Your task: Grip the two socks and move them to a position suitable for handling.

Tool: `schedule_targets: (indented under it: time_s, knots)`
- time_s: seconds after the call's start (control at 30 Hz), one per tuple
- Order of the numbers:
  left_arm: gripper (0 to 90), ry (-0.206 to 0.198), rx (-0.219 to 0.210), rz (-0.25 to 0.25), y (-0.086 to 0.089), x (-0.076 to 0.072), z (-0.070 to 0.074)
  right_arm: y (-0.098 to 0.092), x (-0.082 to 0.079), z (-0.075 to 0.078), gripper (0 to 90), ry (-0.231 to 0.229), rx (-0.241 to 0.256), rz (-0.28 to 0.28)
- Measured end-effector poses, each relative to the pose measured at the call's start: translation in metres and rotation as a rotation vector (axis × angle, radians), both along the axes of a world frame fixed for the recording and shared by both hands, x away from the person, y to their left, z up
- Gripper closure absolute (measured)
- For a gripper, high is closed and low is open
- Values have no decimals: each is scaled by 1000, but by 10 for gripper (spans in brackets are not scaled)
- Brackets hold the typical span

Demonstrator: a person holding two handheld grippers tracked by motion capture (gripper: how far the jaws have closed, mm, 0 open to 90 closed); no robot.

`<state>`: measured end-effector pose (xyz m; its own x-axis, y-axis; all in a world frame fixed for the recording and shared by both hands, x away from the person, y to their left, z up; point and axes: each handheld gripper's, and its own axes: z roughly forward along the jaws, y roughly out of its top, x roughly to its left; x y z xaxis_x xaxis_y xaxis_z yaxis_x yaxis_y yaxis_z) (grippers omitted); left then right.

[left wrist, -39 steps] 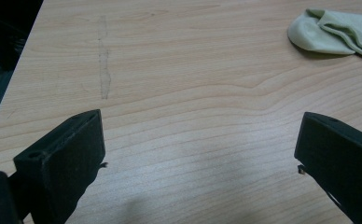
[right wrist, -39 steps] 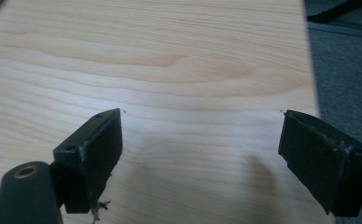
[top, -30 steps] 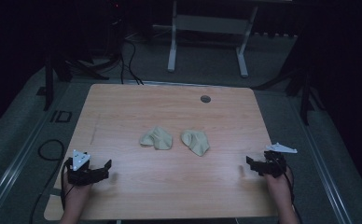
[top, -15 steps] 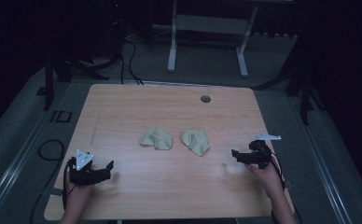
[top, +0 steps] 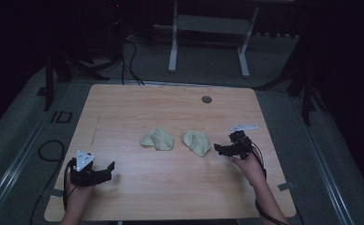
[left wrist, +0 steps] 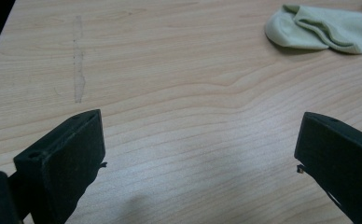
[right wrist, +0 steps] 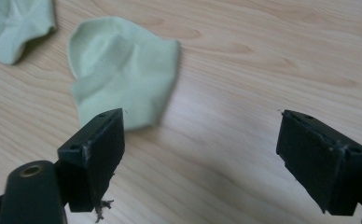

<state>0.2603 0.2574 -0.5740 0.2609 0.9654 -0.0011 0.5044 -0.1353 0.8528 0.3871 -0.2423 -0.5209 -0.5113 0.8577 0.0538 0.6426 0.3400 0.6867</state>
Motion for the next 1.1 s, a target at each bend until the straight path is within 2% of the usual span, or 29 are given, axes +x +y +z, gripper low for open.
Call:
schedule_targets:
  time_s: [0.2,0.63,0.77,0.9,1.07,1.1]
  knots:
    - [16,-3,-6,-3,0,0,0,26,11,2,155,29,-1,25]
    - [16,1,-3,-20,-1,0,0,77,29,-1,171,39,-53,68]
    - [16,-3,-5,-21,-1,-1,0,91,34,-5,197,47,-71,66]
    - [16,-1,-6,-22,0,-1,1,107,38,-9,214,35,-101,57]
    - [16,-5,-7,-20,1,-1,1,114,43,-16,244,46,-125,47]
    - [16,-5,-8,-20,1,-1,1,117,45,-21,287,52,-143,33]
